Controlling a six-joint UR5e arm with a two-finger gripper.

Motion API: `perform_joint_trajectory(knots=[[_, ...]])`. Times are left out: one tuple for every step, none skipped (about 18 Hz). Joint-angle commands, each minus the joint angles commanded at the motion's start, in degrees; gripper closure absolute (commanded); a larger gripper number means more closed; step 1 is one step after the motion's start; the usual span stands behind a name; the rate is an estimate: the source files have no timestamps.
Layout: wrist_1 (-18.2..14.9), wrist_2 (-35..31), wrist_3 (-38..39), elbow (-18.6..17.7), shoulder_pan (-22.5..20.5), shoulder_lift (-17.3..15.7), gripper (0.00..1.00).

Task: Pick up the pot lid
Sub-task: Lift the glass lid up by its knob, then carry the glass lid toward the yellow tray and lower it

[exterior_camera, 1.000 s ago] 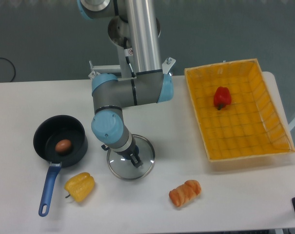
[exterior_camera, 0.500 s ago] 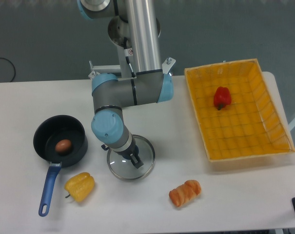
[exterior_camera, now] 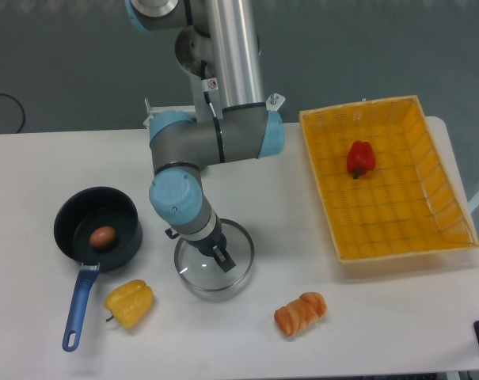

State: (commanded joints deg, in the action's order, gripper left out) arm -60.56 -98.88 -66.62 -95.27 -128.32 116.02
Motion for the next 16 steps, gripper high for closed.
perform_joint_trajectory(knots=[[0.0, 0.35, -0.09, 0.0, -0.52, -0.53, 0.45], [-0.09, 1.22, -0.44, 0.0, -0.96, -1.23, 0.45], [-0.09, 2.28, -0.7, 0.0, -1.4, -2.02, 0.45], [-0.09, 3.16, -0.97, 0.0, -2.1, -2.72, 0.45], [-0.09, 4.04, -1.05, 0.0, -2.72, -3.43, 0.45], [-0.18, 4.48, -1.14, 0.09, -3.16, -4.04, 0.45], [-0.35, 4.66, -1.75, 0.09, -3.69, -4.57, 0.45], [-0.7, 4.66, -2.72, 0.17, -4.22, -5.1, 0.45], [-0.88, 5.1, -3.51, 0.18, -4.74, -5.63, 0.45], [-1.05, 5.53, -4.04, 0.18, -5.18, -5.89, 0.45], [-1.06, 5.89, -4.48, 0.09, -5.71, -5.98, 0.45], [-1.14, 5.89, -5.09, 0.09, -6.06, -5.98, 0.45], [-1.23, 5.89, -5.53, 0.0, -6.59, -6.5, 0.45], [-2.01, 5.89, -5.89, 0.0, -7.29, -7.21, 0.45], [-3.07, 5.98, -6.32, 0.09, -7.99, -7.47, 0.45], [-3.95, 5.98, -7.46, 0.09, -8.61, -7.74, 0.45]])
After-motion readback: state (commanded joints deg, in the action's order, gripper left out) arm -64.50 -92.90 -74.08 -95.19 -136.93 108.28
